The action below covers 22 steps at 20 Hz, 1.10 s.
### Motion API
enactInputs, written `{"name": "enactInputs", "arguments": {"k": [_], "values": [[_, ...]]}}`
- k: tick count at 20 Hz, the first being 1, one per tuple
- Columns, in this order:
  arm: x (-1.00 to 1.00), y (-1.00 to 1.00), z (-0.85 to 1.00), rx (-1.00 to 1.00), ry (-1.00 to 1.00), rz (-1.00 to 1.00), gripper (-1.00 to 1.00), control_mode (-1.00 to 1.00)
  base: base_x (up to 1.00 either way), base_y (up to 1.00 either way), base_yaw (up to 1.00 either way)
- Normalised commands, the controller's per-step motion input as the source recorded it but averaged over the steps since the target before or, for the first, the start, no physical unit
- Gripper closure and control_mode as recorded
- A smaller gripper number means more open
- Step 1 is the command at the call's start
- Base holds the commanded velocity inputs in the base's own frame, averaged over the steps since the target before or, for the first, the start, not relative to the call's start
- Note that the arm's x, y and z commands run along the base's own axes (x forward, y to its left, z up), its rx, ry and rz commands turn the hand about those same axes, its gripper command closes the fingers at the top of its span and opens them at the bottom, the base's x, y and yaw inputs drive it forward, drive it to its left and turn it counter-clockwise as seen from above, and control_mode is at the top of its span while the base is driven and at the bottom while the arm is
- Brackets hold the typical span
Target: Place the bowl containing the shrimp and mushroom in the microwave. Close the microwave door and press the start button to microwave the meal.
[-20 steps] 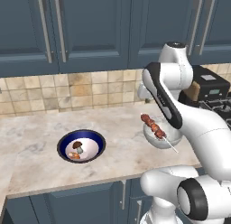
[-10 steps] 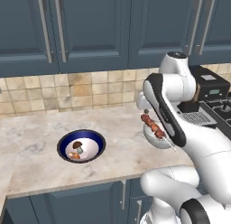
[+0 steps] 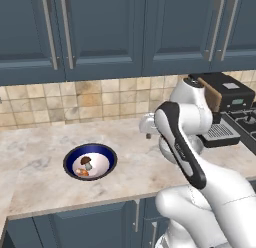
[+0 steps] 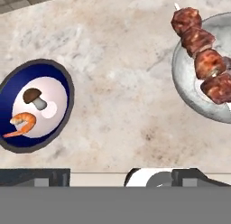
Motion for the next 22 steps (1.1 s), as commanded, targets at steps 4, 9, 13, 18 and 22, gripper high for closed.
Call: {"name": "enactInputs", "arguments": {"k": [4,9,13,18,22], "values": [[-0.16,0.71,-0.44,0.13,0.0,-0.22,-1.0,-1.0,0.0,0.0,0.0],[0.08,0.54,-0.55,0.09,0.0,-0.11,-1.0,-1.0,0.0,0.0,0.0],[0.52,0.26,-0.42,0.05,0.09,0.0,-1.0,-1.0,0.0,0.0,0.0],[0.53,0.33,-0.33,0.02,0.1,0.0,-1.0,-1.0,0.0,0.0,0.0],[0.48,0.41,-0.33,0.0,0.1,0.0,-1.0,-1.0,0.0,0.0,0.0]]}}
